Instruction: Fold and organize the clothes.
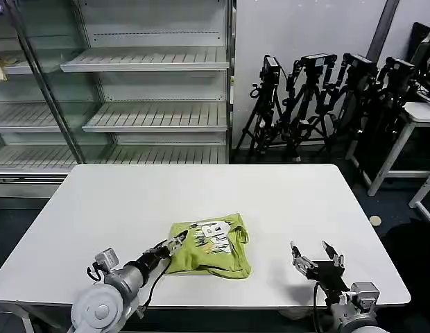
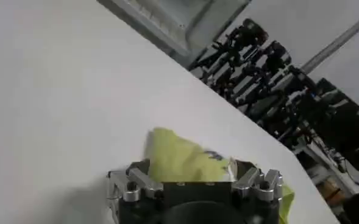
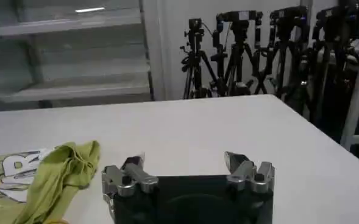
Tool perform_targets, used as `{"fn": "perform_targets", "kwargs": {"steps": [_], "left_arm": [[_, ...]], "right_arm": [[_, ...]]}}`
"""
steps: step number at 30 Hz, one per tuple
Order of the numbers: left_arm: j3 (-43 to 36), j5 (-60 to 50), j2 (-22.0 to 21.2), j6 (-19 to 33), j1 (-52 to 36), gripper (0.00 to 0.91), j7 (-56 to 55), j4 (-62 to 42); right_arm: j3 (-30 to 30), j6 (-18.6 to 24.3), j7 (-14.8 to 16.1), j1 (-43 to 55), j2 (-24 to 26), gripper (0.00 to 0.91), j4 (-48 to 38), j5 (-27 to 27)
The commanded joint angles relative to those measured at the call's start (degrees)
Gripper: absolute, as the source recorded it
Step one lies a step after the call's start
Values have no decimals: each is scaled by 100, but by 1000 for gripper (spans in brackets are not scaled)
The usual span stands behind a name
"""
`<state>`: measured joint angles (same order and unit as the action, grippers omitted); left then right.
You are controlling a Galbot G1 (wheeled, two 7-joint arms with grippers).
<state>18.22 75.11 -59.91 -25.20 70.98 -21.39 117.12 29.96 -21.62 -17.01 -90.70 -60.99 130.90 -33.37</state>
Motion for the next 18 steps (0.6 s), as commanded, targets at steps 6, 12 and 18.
{"fn": "perform_targets", "kwargs": {"steps": [6,12,18], "left_arm": [[-263,-242,-310,27,-6,272,21,-296],[-284,-131,-414,147,-102,30,19,-360],[-279,-10,-442,233,-176,30,33,-432]], "right_arm": [[87,5,0,-80,-9,907,90,0],[114,5,-5,-140,-47,907,118,2],[114,8,-9,-183,-80,907,147,23]]}}
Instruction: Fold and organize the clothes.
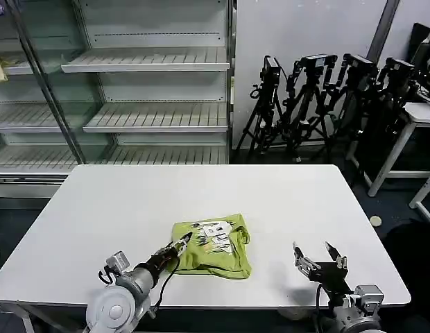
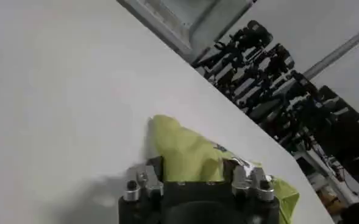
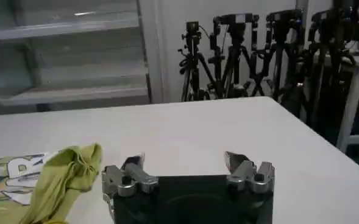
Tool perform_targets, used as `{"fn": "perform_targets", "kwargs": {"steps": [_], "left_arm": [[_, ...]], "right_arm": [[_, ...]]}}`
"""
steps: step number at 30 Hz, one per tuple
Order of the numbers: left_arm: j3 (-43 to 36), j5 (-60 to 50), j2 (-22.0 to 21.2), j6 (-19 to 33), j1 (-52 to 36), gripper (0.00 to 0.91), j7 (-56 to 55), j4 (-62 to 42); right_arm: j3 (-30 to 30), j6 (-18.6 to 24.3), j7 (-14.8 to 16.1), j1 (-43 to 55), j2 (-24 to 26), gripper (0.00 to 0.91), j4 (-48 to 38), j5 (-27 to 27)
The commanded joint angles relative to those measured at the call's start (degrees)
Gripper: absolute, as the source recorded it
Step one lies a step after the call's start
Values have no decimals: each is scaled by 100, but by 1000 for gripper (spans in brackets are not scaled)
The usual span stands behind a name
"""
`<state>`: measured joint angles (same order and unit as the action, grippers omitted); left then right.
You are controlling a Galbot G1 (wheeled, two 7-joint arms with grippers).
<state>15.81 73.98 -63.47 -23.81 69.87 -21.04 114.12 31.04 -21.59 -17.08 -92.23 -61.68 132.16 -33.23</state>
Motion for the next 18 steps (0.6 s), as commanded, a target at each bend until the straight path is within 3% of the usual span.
{"fn": "perform_targets", "kwargs": {"steps": [1,18], "left_arm": [[-35,123,-85,101,-71,30,-3,-139],[155,445,-143,445,-31,30,97,-41]], "right_arm": [[4,4,-2,-31,-13,907,21,11],[21,10,-42,-4,12,907,49,7]]}}
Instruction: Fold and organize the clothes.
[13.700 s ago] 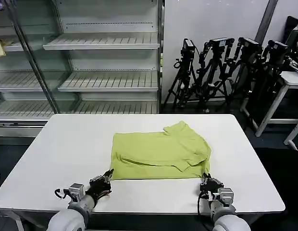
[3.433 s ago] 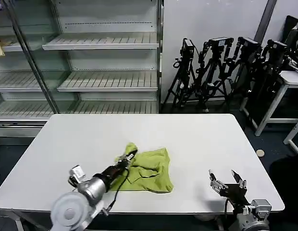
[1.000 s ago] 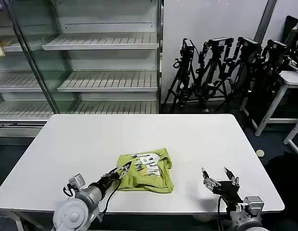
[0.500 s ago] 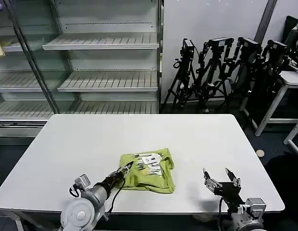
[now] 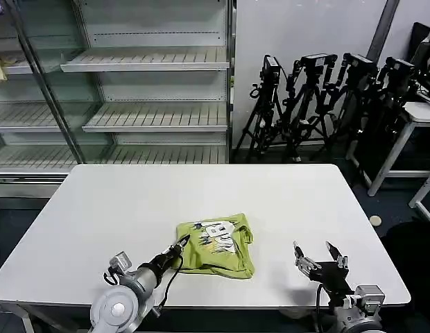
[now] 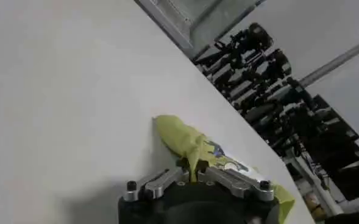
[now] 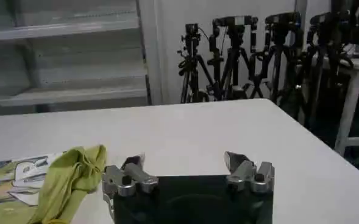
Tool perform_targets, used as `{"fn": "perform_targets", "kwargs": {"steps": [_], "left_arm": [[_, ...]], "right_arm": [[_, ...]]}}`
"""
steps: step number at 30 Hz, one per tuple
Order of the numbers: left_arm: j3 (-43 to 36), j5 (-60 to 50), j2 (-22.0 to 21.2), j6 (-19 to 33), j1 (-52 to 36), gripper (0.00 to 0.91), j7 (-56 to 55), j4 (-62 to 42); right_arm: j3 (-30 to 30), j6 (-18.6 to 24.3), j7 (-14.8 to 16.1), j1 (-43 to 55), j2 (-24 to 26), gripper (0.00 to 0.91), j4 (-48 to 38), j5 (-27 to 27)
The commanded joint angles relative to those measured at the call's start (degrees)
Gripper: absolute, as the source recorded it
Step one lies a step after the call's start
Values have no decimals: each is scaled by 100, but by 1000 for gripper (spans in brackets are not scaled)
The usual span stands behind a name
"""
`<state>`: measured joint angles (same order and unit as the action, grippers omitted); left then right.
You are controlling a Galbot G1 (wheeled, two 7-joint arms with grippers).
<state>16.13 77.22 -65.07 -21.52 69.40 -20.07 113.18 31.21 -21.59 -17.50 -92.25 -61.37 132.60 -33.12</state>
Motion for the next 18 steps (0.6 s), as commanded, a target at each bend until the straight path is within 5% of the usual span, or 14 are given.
{"fn": "perform_targets", "kwargs": {"steps": [1,10,18], "left_arm": [[208,164,54,221,62,30,-4,77],[1298,47,929,259,542,30,59,164],[3200,168,1924,17,1024,30,291,-214]], "right_arm": [[-1,11,1,-3,-25,907,5,-5],[53,40,32,-23,46,907,-110,-90],[-46,45,47,184,51,907,-225,-244]]}}
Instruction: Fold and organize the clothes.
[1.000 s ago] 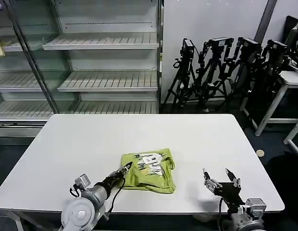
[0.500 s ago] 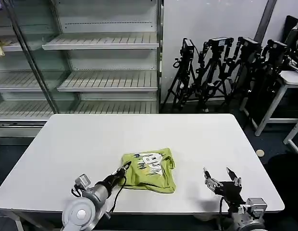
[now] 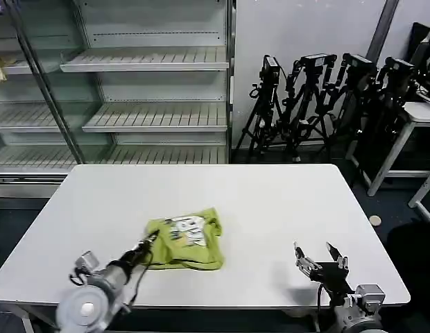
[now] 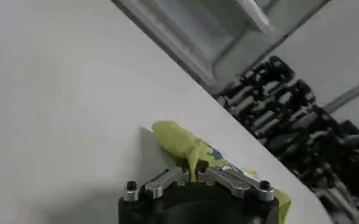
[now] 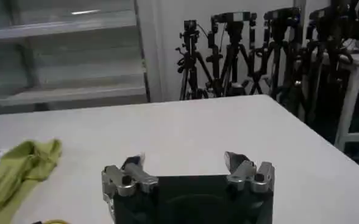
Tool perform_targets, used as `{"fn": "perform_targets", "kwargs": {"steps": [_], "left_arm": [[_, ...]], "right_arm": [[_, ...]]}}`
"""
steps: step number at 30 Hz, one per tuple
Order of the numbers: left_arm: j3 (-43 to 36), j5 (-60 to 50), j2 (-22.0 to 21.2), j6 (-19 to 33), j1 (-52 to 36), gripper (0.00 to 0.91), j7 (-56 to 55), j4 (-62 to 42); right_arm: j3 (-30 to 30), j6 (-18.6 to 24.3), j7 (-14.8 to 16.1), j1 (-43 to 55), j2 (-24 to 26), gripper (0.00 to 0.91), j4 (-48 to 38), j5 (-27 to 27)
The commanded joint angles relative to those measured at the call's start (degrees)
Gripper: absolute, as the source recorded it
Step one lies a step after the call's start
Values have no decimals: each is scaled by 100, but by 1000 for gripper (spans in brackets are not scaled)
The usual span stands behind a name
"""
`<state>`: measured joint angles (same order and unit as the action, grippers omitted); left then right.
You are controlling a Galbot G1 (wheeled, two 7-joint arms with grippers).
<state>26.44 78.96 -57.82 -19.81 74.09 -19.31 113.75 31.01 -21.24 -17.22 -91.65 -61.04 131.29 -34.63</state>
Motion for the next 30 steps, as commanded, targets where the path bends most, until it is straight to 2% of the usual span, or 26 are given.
{"fn": "perform_targets", "kwargs": {"steps": [1,4,8,13,16,19,21,22,24,27,28,30], "left_arm": [[2419,-29,1311,-257,570,30,241,-314],[2971,-552,1768,-503,650,30,505,-486],[3279,-1483,2439,-596,896,30,1152,-496],[3179,-2085,2879,-854,666,20,1416,-119],[2758,-2123,3049,-1031,226,30,1473,261],[2174,-2363,2978,-1121,37,30,1568,493],[1648,-3112,2865,-1099,88,30,1703,569],[935,-3530,2708,-1101,55,30,1747,551],[333,-4059,2488,-1053,18,30,1742,468],[-652,-4440,1939,-1061,-365,30,1563,262],[-1210,-4698,1688,-1052,-636,20,1494,125],[-1624,-4881,1422,-1048,-940,30,1368,4]], "right_arm": [[-26,24,26,139,23,907,-122,-108],[-26,63,50,183,55,907,-195,-149],[-45,79,62,281,92,907,-257,-219],[-36,73,56,315,90,907,-268,-300],[-15,85,65,266,95,907,-271,-288],[-31,95,62,234,47,907,-285,-244],[-34,112,71,200,13,907,-272,-209],[-32,123,72,184,-8,907,-275,-184],[-26,137,73,154,-46,907,-265,-129],[-17,151,69,103,-99,907,-242,-76],[-17,152,66,77,-129,907,-218,-25],[-9,153,66,43,-144,907,-185,4]]}}
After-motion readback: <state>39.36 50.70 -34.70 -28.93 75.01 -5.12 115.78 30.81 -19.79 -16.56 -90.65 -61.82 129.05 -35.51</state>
